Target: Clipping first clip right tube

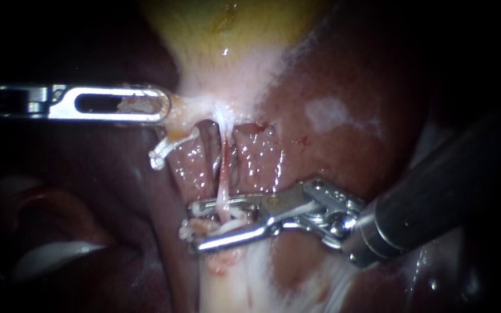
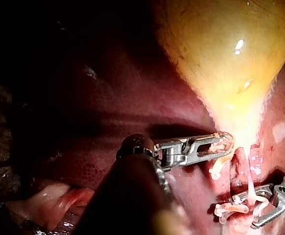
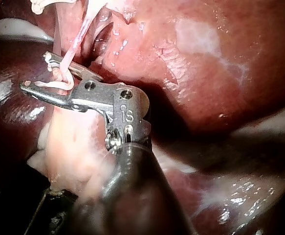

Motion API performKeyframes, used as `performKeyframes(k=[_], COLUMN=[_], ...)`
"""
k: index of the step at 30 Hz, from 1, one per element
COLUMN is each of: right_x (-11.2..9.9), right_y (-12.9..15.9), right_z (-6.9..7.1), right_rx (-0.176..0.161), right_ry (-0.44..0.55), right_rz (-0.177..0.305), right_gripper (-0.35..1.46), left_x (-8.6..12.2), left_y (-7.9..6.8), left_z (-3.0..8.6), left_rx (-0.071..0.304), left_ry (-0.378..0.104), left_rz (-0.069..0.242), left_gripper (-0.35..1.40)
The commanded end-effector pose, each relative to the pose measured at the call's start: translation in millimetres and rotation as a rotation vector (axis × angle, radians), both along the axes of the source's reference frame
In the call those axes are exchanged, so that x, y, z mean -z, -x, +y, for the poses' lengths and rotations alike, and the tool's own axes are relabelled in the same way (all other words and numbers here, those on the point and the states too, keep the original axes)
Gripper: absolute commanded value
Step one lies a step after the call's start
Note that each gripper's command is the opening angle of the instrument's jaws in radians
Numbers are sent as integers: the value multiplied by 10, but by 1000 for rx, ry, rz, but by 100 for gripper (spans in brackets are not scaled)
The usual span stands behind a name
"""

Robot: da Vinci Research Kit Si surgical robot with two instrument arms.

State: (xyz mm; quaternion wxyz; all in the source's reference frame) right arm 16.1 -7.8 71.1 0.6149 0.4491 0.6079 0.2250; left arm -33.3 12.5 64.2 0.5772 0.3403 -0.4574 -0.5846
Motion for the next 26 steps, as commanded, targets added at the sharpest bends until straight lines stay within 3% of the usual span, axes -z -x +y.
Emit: performKeyframes(k=[1,4,5,13,26], right_x=[0,0,-1,-5,-3], right_y=[3,7,8,8,10], right_z=[1,1,1,-2,0], right_rx=[3,16,18,52,53], right_ry=[-17,-40,-46,-50,-52], right_rz=[-6,-5,-2,-35,-34], right_gripper=[6,-31,-35,-35,-35], left_x=[0,0,0,0,0], left_y=[0,0,0,0,0], left_z=[0,0,0,0,0], left_rx=[0,0,0,0,0], left_ry=[0,0,0,0,0], left_rz=[0,0,0,0,0], left_gripper=[-35,-35,-35,-35,-35])
